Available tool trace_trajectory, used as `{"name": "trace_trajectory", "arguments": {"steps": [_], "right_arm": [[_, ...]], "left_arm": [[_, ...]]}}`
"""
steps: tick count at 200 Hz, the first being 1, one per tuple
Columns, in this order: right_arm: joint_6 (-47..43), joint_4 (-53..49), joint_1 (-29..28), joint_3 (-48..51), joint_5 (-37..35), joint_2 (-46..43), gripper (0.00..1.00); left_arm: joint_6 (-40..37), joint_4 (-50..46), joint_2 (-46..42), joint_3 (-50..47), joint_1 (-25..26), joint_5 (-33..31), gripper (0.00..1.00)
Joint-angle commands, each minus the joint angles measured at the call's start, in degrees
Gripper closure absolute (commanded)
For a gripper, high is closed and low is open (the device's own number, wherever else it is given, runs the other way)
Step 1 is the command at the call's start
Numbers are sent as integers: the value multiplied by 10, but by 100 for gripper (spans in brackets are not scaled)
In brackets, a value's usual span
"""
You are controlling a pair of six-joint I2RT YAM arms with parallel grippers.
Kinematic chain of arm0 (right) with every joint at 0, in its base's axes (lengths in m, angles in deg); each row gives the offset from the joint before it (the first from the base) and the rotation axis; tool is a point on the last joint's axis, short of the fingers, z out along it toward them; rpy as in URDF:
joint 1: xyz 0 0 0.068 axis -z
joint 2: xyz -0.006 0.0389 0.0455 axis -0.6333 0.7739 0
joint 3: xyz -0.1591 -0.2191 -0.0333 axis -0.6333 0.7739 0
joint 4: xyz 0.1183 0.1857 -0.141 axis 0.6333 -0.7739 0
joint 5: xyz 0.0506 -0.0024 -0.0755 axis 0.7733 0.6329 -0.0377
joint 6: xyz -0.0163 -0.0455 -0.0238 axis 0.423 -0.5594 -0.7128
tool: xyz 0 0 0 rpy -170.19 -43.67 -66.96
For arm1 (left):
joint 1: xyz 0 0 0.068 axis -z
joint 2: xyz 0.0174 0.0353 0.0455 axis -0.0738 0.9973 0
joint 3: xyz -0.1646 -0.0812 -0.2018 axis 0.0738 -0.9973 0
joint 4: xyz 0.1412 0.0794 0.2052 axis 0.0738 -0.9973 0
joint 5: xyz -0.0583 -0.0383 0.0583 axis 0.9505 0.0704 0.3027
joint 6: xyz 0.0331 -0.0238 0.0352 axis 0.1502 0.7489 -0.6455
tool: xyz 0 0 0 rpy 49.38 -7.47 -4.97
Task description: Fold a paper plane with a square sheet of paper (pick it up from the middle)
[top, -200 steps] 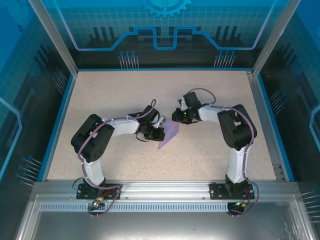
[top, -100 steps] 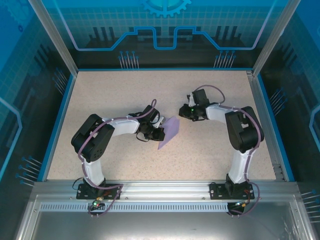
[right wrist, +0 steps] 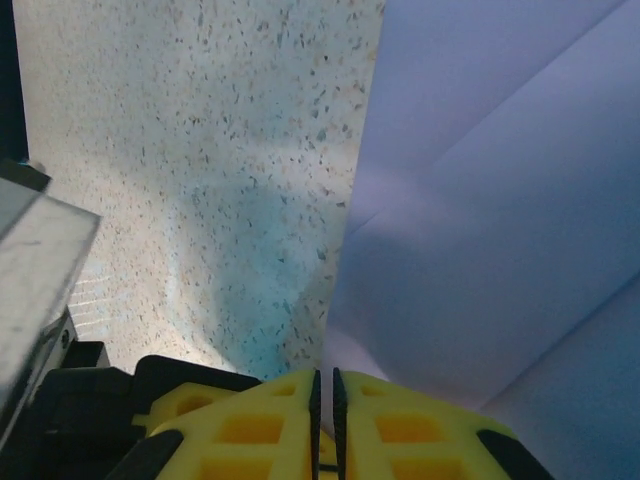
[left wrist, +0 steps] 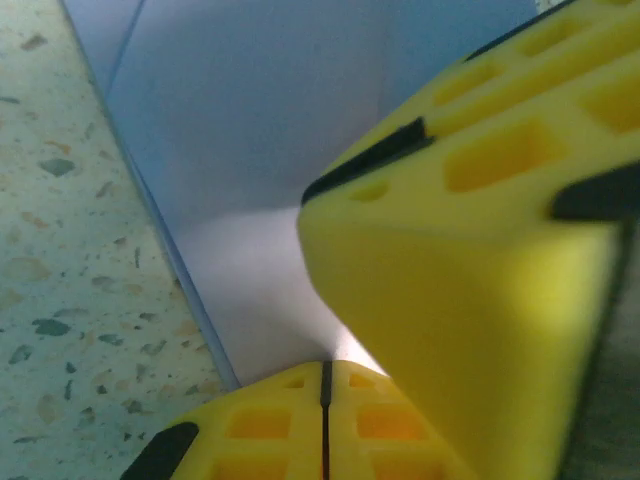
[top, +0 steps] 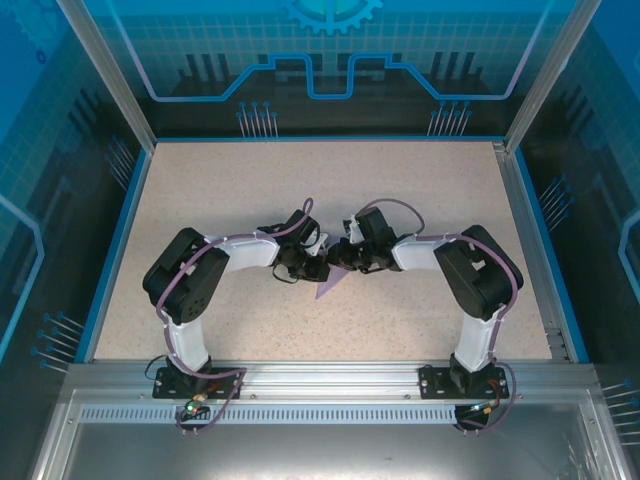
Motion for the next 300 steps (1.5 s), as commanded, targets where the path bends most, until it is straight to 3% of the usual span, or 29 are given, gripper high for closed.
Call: {"name": "trace_trajectory", "arguments": {"steps": [1, 73, 163, 300], "right_arm": [[-1, -9, -1, 7, -15, 16, 86], [-44, -65, -1, 10, -81, 49, 86], [-51, -59, 3, 32, -97, 71, 87], [-59, -52, 12, 34, -90, 72, 88]], "left_arm": [[-17, -83, 23, -23, 2, -41, 92], [15, -72, -15, -47, 8, -21, 92], [52, -105, -51, -86, 76, -129, 92], [122, -147, -137, -143, 167, -165, 92]]}}
